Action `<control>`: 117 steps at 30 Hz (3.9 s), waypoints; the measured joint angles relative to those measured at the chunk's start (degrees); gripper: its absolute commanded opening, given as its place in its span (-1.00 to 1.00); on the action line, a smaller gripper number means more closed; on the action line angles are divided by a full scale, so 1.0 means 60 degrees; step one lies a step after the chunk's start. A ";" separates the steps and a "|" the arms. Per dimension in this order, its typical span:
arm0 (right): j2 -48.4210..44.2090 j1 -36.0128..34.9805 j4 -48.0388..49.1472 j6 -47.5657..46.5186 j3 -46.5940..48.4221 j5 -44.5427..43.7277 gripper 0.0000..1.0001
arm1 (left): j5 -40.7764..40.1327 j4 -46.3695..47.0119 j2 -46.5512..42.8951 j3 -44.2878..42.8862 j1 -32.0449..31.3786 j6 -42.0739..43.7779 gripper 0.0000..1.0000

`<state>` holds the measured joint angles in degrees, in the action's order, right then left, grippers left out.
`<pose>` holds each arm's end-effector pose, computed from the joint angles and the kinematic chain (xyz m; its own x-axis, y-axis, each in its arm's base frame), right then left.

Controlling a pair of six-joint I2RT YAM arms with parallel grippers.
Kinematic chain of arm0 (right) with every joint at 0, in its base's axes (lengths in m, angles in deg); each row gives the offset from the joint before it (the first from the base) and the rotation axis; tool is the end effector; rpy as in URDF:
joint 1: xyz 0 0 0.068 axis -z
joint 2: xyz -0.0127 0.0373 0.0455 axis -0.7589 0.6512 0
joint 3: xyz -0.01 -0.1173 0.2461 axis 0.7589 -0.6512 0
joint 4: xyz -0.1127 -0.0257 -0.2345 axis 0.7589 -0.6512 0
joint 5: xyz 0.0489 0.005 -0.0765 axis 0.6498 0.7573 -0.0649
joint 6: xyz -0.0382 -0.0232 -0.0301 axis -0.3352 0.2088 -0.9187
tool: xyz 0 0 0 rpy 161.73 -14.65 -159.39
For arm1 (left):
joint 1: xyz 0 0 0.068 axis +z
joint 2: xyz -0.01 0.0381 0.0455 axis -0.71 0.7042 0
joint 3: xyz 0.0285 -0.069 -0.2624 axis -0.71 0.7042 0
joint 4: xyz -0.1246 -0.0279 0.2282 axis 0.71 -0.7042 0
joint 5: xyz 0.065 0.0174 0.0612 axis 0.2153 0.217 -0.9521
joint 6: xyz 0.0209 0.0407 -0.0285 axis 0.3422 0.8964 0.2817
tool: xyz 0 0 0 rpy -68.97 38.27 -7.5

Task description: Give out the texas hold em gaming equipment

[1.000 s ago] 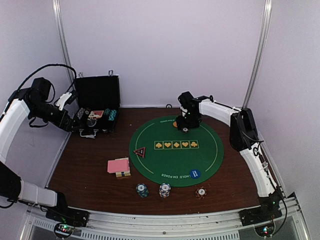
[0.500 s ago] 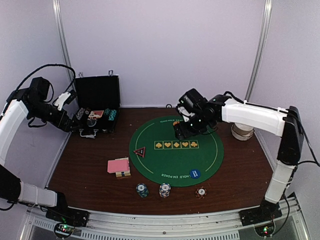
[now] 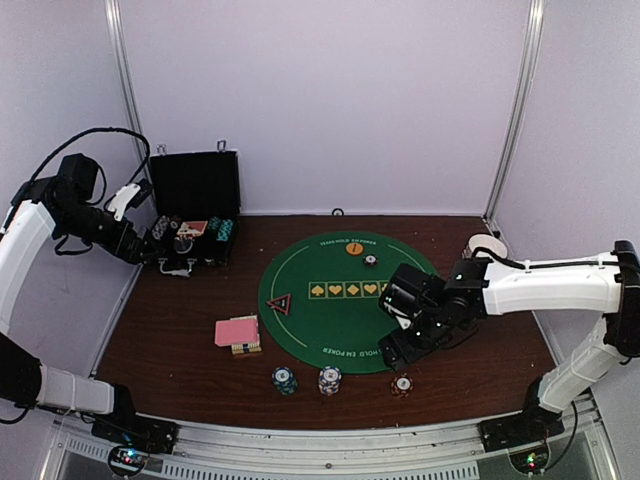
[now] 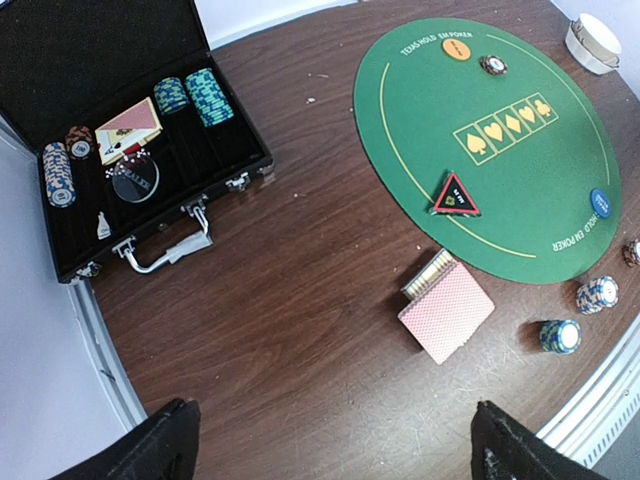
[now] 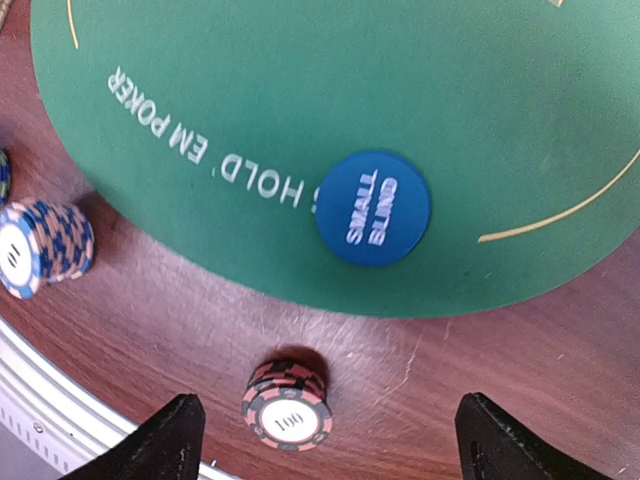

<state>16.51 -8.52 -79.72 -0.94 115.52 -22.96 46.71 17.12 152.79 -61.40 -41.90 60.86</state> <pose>0.1456 0.2322 0.2160 -0.8622 -0.4495 -0.2337 -0.4862 0.8638 0.1322 0.2159 -0.0018 0.3732 -0.7377 0.2427 -0.6300 0.4209 0.8949 -0.1482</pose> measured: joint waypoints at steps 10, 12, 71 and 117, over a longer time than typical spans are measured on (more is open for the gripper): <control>0.0251 -0.0514 0.0444 0.0495 -0.0721 0.0543 0.60 | 0.0106 0.0000 0.0000 0.0000 0.0000 -0.0004 0.95; 0.0444 -0.0568 0.0583 0.0561 -0.0787 0.0623 0.55 | 0.0106 0.0000 0.0000 0.0000 0.0000 -0.0004 0.95; 0.1064 -0.0790 -0.0969 0.0117 0.2069 0.0226 -0.78 | 0.0124 -0.0004 0.0000 0.0000 0.0000 0.0098 0.95; 0.9668 -0.0033 -0.0423 -0.0943 1.1260 0.0510 0.31 | 0.0521 -0.0011 -0.0095 0.0018 0.0000 0.0138 0.95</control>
<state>74.52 -8.71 -82.25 -6.60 183.08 -19.90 49.83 17.06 152.23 -61.29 -41.90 61.69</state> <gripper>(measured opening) 0.521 0.976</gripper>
